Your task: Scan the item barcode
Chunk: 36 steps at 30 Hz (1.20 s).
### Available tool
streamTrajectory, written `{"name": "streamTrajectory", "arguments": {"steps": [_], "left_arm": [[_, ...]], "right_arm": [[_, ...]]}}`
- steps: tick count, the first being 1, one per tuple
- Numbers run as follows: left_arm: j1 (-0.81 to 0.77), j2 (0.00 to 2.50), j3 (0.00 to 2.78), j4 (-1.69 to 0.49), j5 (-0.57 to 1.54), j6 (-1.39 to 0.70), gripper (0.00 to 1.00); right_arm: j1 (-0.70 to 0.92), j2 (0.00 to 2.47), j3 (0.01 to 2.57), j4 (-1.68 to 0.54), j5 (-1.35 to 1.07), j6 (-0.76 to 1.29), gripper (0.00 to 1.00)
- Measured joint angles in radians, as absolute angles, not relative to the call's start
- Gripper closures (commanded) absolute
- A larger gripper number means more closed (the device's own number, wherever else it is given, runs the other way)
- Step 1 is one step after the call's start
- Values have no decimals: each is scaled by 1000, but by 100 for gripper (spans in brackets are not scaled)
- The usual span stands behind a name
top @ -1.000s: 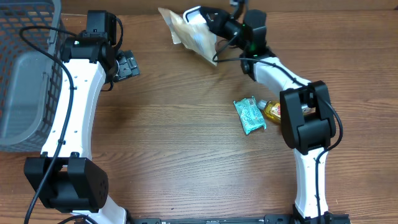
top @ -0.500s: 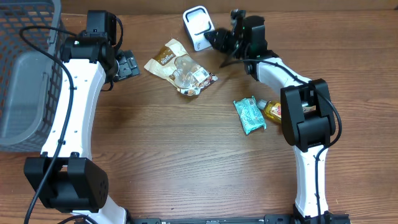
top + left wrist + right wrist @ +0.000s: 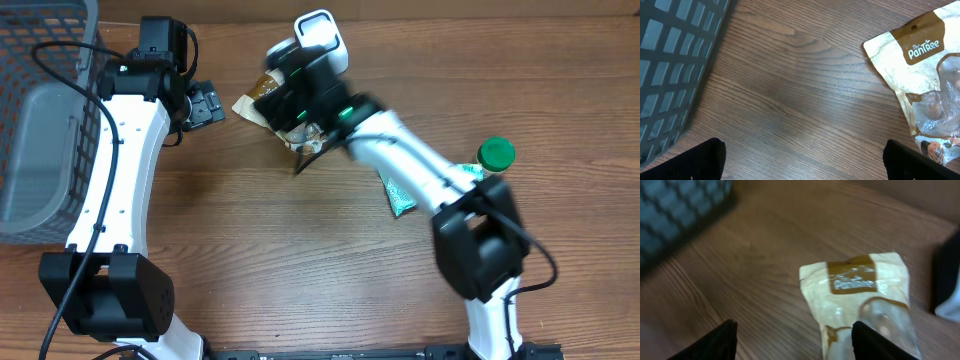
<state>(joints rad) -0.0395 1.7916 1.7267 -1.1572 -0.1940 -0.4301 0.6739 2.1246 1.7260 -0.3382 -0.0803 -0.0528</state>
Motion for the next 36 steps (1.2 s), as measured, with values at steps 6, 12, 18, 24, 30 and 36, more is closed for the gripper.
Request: {"name": "streamTrajectory", "arguments": {"steps": [6,12,18,24,30,36], "left_arm": [[-39,1792,1727,-1158,-194,-430,0],[-39,1792,1727,-1157,-194,-430,1],[-39,1792,1727,-1158,-194,-430,0],[-39,1792,1727,-1158,-194,-430,0],[-39,1792,1727,-1157,-194,-430,0],[-39,1792,1727,-1158,-194,-430,0]], "right_arm": [[772,2232,1726,-250,217,-245,11],[722,2325,1726,-239,315,-316,4],[641,2345,1725,-294,284,-332,3],[615,2348,1738,-368,223,-328,30],[630,2347,1745,-421,213,-333,82],[678,2320,1742,-459,205,-294,96]]}}
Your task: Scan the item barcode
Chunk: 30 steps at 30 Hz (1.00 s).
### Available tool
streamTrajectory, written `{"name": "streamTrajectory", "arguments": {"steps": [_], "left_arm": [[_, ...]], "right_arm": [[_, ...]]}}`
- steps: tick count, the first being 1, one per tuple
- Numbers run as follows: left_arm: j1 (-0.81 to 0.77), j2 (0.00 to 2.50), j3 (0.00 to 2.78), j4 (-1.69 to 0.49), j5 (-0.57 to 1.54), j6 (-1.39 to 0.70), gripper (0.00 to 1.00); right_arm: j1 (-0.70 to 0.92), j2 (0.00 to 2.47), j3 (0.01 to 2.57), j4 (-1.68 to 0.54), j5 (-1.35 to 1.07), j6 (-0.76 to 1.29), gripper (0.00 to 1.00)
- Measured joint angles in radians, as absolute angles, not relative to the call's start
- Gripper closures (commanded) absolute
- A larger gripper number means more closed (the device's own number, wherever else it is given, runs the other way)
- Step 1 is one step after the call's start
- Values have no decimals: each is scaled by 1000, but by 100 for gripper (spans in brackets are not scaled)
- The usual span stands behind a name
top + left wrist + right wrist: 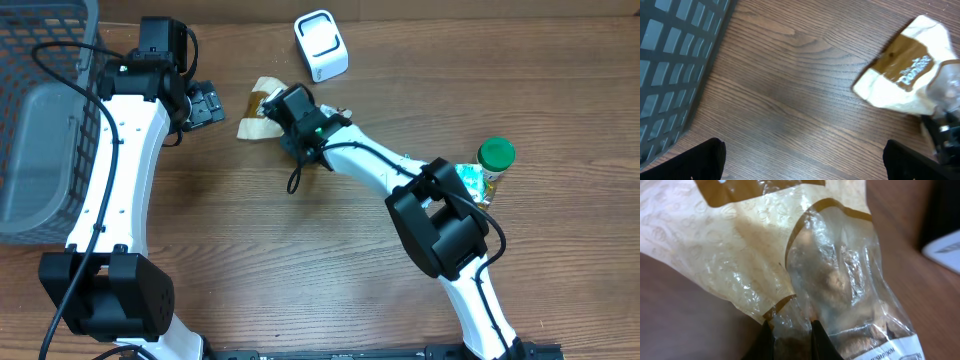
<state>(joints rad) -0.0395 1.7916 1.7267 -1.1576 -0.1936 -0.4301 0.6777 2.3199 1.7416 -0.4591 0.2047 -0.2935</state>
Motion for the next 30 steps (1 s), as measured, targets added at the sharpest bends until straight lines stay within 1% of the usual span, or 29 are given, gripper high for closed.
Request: {"name": "streamTrajectory", "arguments": {"steps": [4,7,10,12,15,18,21,23,30], "left_arm": [[-39,1792,1727,-1157,-194,-430,0],[-39,1792,1727,-1157,-194,-430,0],[-39,1792,1727,-1157,-194,-430,0],[-39,1792,1727,-1157,-194,-430,0],[-39,1792,1727,-1158,-194,-430,0],[-39,1792,1727,-1157,-194,-430,0],[-39,1792,1727,-1158,-194,-430,0],[-39,1792,1727,-1159,-194,-430,0],[-39,1792,1727,-1159,-194,-430,0]], "right_arm": [[714,2263,1723,-509,166,-210,96],[719,2181,1714,-529,84,-135,96],[684,2075,1714,-516,-57,-64,96],[634,2008,1715,-467,-185,12,96],[527,1967,1720,-304,-384,152,97],[435,1978,1721,-163,-527,286,96],[355,2019,1721,29,-641,460,96],[327,2062,1717,173,-695,579,96],[291,2250,1718,527,-762,885,96]]}}
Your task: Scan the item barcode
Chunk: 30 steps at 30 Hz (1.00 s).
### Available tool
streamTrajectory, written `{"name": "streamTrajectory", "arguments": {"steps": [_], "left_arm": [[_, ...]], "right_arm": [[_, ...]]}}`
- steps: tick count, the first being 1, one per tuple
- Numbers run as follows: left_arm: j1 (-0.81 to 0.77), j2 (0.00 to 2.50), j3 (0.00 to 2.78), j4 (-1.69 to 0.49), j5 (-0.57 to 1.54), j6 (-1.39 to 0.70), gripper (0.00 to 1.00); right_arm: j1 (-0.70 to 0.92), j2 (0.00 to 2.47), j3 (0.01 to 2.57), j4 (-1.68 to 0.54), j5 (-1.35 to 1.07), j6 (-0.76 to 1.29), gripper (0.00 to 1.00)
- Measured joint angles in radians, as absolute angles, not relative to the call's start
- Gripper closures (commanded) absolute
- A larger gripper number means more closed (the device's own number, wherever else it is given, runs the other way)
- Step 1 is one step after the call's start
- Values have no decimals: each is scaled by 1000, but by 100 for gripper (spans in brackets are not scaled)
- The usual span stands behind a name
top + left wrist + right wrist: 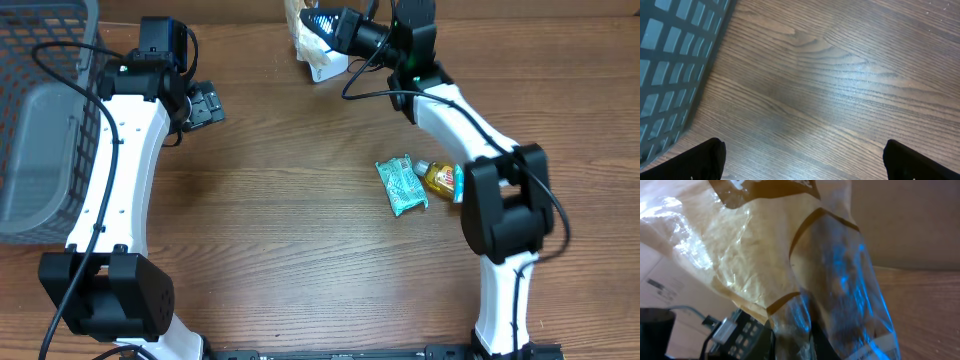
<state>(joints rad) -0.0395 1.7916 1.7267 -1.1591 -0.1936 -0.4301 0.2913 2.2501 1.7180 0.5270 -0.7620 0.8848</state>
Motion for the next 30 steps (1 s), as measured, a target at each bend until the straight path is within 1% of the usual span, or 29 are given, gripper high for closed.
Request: {"name": "streamTrajectory", "arguments": {"steps": [5,7,10,17,22,26,30], "left_arm": [[-39,1792,1727,-1159,-194,-430,1],[-39,1792,1727,-1159,-194,-430,0],[-39,1792,1727,-1159,-194,-430,0],[-39,1792,1727,-1159,-194,-430,1],[-39,1792,1727,-1159,-194,-430,1],[-39,1792,1727,-1159,-194,-430,1],[-39,1792,1727,-1158,-194,-430,0]], "right_arm": [[257,2408,1715,817,-740,1106,96],[240,2454,1715,868,-706,1200,96],[226,2484,1715,874,-657,1271,96],[224,2500,1715,879,-571,1335,96],[224,2503,1715,972,-605,1316,96],[224,2487,1714,854,-643,1262,96],[225,2384,1708,551,-698,1135,96]]}}
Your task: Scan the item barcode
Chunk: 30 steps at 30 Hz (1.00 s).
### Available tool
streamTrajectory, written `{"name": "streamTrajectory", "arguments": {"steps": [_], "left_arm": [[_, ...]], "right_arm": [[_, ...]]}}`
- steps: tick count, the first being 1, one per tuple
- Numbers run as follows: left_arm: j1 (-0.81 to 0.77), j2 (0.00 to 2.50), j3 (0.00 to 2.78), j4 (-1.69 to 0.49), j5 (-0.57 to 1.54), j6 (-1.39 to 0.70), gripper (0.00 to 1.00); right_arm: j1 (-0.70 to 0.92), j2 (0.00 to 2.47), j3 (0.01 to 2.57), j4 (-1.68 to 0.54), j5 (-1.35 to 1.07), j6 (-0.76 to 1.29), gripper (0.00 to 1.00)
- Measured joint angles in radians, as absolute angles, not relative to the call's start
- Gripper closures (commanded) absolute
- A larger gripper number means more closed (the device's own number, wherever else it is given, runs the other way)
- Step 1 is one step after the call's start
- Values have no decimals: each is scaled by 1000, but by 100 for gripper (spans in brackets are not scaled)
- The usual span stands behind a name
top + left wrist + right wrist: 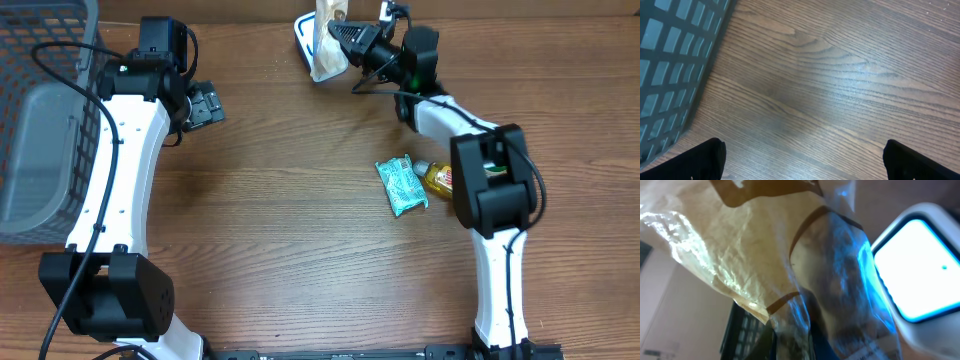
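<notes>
A tan and clear snack pouch hangs at the table's back edge with my right gripper shut on its lower end. In the right wrist view the pouch fills the frame and blue light falls on it. My right gripper pinches the film near the bottom. The white scanner stands just behind the pouch, and its lit face glows beside it. My left gripper hovers open at the left, with its fingers wide apart over bare wood.
A grey wire basket fills the left side, and its wall shows in the left wrist view. A green packet and a yellow bottle lie right of centre, beside my right arm.
The pouch has shifted slightly right at the back edge, still in my right gripper. The scanner's lit face now shows beside it in the right wrist view. The left arm has not moved.
My right gripper was open over the pouch lying on the table near the left gripper. Then it was shut on the pouch's lower end. Then it held the pouch up at the scanner by the back edge, and now beside the scanner's glowing face.
</notes>
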<state>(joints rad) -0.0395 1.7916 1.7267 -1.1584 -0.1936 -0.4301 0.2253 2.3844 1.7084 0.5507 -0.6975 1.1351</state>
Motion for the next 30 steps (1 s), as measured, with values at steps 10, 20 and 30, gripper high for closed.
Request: {"name": "streamTrajectory", "arguments": {"steps": [10,20,30], "left_arm": [[-39,1792,1727,-1159,-194,-430,0],[-39,1792,1727,-1159,-194,-430,0],[-39,1792,1727,-1159,-194,-430,0]], "right_arm": [[223,2039,1732,-458,-918,661,96],[198,2038,1715,-1228,-526,255,96],[198,2038,1715,-1351,-220,188,43]]}}
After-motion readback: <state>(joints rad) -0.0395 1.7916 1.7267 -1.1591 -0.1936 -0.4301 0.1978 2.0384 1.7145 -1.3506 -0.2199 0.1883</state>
